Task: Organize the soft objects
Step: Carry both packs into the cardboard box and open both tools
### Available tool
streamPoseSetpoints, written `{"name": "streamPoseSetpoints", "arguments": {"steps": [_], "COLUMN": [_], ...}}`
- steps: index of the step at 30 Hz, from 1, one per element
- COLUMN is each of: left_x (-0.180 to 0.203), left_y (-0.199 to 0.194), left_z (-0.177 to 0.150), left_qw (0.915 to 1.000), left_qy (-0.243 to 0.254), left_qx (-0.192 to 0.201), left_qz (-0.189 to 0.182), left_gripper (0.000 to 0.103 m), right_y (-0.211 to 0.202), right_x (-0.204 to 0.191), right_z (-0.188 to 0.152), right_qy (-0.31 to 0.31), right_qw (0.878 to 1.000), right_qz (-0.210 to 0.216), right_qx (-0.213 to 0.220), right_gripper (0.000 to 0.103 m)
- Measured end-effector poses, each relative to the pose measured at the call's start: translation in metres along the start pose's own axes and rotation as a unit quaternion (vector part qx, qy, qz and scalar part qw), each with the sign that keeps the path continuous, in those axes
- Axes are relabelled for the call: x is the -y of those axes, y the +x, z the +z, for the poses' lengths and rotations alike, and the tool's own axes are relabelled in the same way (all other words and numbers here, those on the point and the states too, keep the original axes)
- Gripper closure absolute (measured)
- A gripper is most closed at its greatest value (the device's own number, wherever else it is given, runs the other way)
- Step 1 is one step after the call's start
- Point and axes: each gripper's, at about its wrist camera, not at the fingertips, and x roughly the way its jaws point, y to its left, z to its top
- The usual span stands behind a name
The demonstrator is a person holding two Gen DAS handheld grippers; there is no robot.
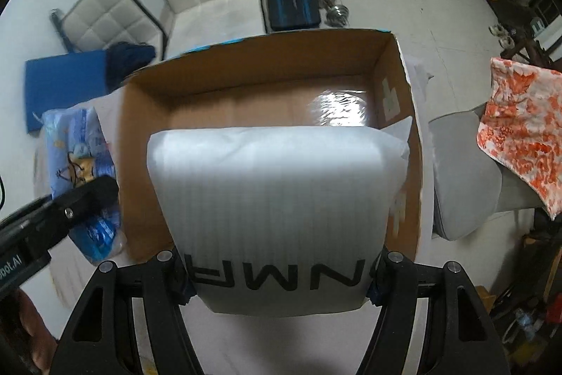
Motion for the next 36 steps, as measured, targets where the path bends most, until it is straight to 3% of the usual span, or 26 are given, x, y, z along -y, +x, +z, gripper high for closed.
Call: {"name": "streamPoseSetpoints", "arguments": {"steps": [5,10,20,25,29,31,36], "left_x": [0.005,0.004,0.005,0.012,0.016,0.018,0.023], "left_y": [0.064,0.109,0.144,0.147,0.142,0.137,0.119], "left_z": [0.034,0.054,0.072,0.072,0.070,0.070,0.064], "left_qw": [0.9992,0.9977,0.9965,0.9963,0.9974,0.9978,0.9981], "left_qy": [-0.011,-0.019,-0.023,-0.004,0.001,0.004,0.018], "left_qx": [-0.037,-0.064,-0.072,-0.072,-0.059,-0.054,-0.033], "left_qz": [0.008,0.008,0.037,0.047,0.041,0.039,0.050], "left_gripper": [0.067,0.065,0.060,0.045,0.022,0.011,0.008], "right_y": [0.058,0.106,0.153,0.156,0.149,0.143,0.124], "right_x": [0.027,0.042,0.050,0.048,0.046,0.044,0.042], "right_z": [0.050,0.079,0.117,0.125,0.129,0.130,0.116], "right_qy": [0.001,-0.003,-0.033,-0.040,-0.039,-0.041,-0.033], "right_qw": [0.999,0.998,0.995,0.995,0.995,0.995,0.996], "right_qz": [-0.020,-0.031,-0.064,-0.072,-0.071,-0.072,-0.071], "right_qx": [-0.026,-0.051,-0.063,-0.064,-0.056,-0.054,-0.042], "right_gripper": [0.031,0.031,0.025,0.009,0.007,0.000,0.000]}}
